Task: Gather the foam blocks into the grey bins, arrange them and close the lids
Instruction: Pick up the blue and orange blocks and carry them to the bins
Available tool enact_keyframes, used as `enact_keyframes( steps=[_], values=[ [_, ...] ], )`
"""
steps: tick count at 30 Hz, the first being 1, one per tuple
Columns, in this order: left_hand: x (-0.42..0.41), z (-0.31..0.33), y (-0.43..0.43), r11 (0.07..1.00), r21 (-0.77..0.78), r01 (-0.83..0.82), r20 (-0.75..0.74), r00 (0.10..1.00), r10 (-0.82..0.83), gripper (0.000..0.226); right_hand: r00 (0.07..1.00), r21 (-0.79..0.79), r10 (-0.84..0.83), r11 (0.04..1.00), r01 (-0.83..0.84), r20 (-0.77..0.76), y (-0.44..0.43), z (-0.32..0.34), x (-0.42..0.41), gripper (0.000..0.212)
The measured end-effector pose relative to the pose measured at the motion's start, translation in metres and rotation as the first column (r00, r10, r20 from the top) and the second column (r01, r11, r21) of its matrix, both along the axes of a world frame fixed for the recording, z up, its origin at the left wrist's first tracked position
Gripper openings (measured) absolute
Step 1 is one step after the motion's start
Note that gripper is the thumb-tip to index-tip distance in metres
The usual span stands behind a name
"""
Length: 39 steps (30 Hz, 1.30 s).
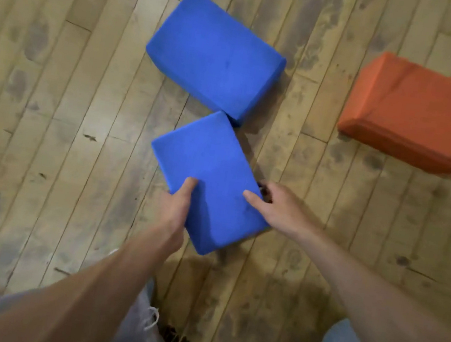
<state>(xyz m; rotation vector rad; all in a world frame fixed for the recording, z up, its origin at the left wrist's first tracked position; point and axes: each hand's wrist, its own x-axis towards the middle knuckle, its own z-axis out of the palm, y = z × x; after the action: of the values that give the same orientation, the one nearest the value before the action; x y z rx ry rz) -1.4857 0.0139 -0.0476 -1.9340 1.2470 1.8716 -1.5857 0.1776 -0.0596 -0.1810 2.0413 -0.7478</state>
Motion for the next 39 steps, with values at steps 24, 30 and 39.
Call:
enact_keyframes(
  steps=[24, 30, 39],
  values=[
    [-0.122, 0.071, 0.067, 0.306, -0.749, 0.588, 0.203, 0.643, -0.739, 0.086, 0.522, -0.034, -0.717, 0.574, 0.818, 0.462, 0.116, 0.007, -0.088, 0.034],
    [-0.194, 0.07, 0.057, 0.028, -0.625, 0.78, 0.448, 0.388, -0.805, 0.083, 0.253, -0.058, -0.829, 0.259, 0.964, 0.499, 0.109, 0.01, -0.125, 0.083],
    [-0.193, 0.052, 0.055, -0.078, -0.65, 0.756, 0.488, 0.337, -0.806, 0.074, -0.002, 0.108, -0.829, 0.071, 0.992, 0.559, 0.063, 0.025, -0.177, 0.073]
  ],
)
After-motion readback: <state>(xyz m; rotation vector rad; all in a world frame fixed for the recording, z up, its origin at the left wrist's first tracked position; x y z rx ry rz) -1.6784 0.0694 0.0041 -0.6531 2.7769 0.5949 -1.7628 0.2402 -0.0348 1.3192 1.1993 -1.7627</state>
